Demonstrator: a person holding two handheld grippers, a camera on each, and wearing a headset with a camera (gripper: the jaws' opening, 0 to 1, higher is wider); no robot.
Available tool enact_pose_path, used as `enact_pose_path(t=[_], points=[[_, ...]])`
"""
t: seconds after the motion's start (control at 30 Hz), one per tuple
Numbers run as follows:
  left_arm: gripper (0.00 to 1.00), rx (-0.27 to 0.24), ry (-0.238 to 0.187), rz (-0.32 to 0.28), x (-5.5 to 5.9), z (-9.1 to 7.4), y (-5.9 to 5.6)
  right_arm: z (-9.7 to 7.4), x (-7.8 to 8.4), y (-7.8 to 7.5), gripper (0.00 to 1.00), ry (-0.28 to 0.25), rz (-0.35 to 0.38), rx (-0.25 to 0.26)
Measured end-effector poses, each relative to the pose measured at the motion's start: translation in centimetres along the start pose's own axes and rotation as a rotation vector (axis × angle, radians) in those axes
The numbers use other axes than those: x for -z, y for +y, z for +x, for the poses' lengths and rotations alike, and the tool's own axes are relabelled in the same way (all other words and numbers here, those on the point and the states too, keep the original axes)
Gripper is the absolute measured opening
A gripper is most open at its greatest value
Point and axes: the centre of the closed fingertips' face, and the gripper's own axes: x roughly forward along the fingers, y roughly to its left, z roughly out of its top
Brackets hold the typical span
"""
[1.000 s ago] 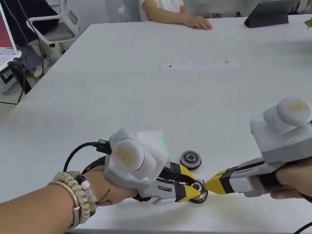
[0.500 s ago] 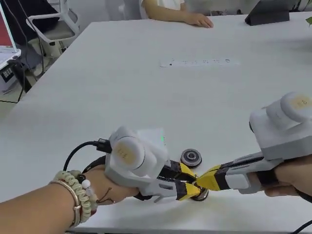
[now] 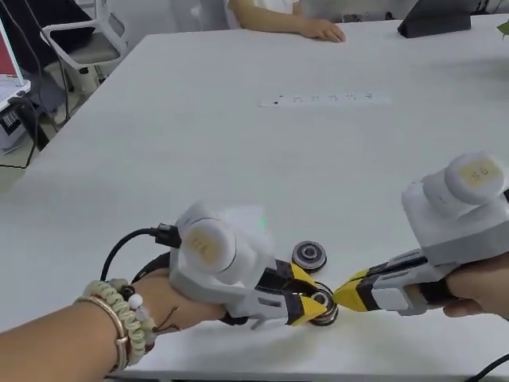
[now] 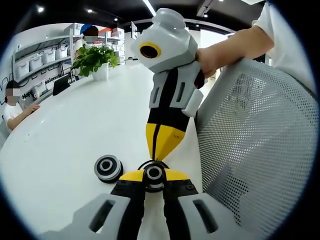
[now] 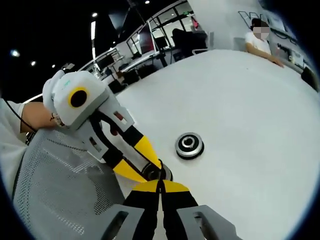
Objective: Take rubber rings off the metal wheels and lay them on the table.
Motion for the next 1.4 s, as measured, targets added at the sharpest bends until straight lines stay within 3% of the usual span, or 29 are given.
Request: enact_pose_path(t=[0.1,0.3,0.5,0.6,0.8,0.9,1.2,1.4], points=[[0.09,0.01,0.021,-0.02,0.0,-0.1,0.1,-0.1,0.0,-0.3,0.0,0.0,-0.006,0.008],[0.19,0.022,-0.024,-0.018,-2.0,-1.1,-0.1,-0.6,-0.4,-0.9,0.0,-0.015,-0.013,0.027],[0.39,0.031,-0.05,-0.02,-3.7,-2.6,-0.3,-1.2,-1.2,-1.4,0.0,-0.05,-0.004,0.043],[0.48,-0.006,-0.041,0.048,-4.1,-3.4,0.2,-1.4,-1.5,-1.5,0.0,-0.065,-0.001,0.051],[0.63,-0.026,-0.096,0.028,-5.9,-6.0,0.2,-2.0,-2.2,-2.0,0.0,-0.094,-0.006,0.078],[0.68,-0.049,-0.11,0.032,-6.2,-7.5,0.2,-2.3,-2.4,-2.2,0.0,-0.107,-0.005,0.086],[0.81,-0.19,-0.151,-0.013,-5.5,-12.6,1.1,-3.3,-3.4,-3.0,0.0,-0.165,0.019,0.113],[0.89,-0.274,-0.138,-0.06,-3.2,-14.9,1.0,-3.8,-4.0,-3.3,0.0,-0.199,0.044,0.118]])
